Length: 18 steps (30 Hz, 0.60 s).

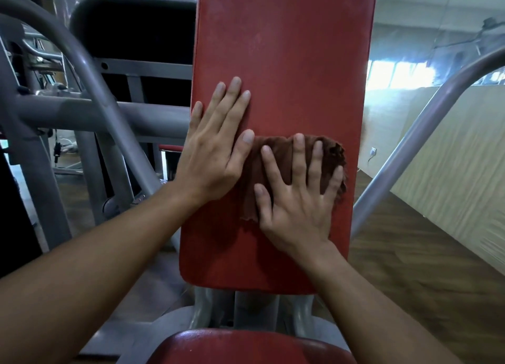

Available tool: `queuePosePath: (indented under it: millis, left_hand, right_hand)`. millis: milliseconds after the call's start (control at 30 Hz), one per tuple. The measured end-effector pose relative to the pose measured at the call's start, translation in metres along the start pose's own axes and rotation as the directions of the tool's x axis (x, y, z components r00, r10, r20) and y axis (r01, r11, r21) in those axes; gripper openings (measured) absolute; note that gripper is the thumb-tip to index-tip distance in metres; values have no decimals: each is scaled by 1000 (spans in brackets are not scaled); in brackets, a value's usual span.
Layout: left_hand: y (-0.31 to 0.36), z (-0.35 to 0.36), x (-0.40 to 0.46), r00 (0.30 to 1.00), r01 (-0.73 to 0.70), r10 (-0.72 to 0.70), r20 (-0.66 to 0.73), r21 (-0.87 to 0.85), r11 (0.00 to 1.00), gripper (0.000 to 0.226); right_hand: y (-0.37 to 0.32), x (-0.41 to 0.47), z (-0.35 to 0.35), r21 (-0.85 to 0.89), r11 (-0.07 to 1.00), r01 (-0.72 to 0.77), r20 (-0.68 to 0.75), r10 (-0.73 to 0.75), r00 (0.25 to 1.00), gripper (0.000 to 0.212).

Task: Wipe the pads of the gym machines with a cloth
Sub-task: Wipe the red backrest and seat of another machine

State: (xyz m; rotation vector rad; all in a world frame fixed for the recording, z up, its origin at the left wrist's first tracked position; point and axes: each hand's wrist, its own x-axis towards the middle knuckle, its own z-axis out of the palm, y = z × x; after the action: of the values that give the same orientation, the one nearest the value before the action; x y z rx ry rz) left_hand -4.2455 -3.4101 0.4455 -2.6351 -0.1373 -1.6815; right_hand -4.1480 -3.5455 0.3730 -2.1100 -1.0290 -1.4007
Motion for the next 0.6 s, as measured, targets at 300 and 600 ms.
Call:
queuePosePath:
  millis: [300, 600]
  left_hand:
    - [47, 26, -49, 996, -20, 33, 80, -155, 988, 70]
    - [5, 36, -84, 998, -55, 44, 37, 380, 923, 61]
  right_hand:
    - [25, 31, -25, 631, 763, 138, -180, -29, 983, 46]
    - [47, 14, 0, 362, 921, 144, -259, -49, 965, 51]
